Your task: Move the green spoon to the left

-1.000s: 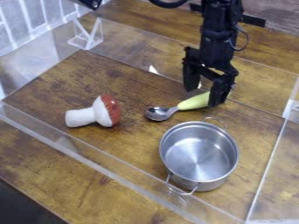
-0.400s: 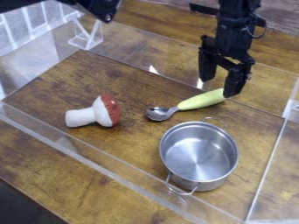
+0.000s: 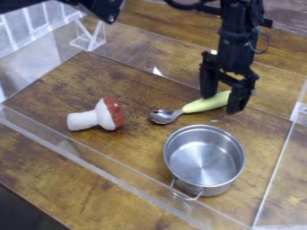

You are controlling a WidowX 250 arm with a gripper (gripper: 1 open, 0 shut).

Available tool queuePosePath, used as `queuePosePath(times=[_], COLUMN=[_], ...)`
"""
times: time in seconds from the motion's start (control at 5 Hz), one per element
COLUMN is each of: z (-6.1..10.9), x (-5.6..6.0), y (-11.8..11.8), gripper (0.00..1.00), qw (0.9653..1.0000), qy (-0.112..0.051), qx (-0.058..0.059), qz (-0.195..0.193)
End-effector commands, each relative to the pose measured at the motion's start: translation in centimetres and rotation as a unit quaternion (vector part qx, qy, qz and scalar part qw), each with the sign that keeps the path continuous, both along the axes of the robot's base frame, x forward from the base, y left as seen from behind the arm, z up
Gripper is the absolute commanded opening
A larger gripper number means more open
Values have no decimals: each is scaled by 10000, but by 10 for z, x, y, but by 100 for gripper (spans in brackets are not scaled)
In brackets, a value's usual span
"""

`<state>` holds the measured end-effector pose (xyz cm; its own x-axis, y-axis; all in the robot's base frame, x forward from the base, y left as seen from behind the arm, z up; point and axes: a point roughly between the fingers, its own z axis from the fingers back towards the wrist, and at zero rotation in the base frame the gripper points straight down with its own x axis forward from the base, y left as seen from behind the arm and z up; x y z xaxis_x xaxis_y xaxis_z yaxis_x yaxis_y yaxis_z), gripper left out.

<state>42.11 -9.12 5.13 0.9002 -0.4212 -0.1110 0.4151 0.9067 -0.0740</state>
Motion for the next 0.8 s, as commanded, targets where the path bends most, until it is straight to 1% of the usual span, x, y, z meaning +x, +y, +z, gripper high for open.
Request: queuePosePath(times=[0.0, 0.2, 0.4, 0.6], z=[11, 11, 33, 43], x=[-7, -17, -27, -35], y=[17, 24, 24, 22], gripper=[0, 0, 0, 0], qw=[9998, 9995, 9983, 9972], qy=[-6, 135, -2, -64], qx=[-36, 4, 115, 145], qz=[193, 283, 566, 735])
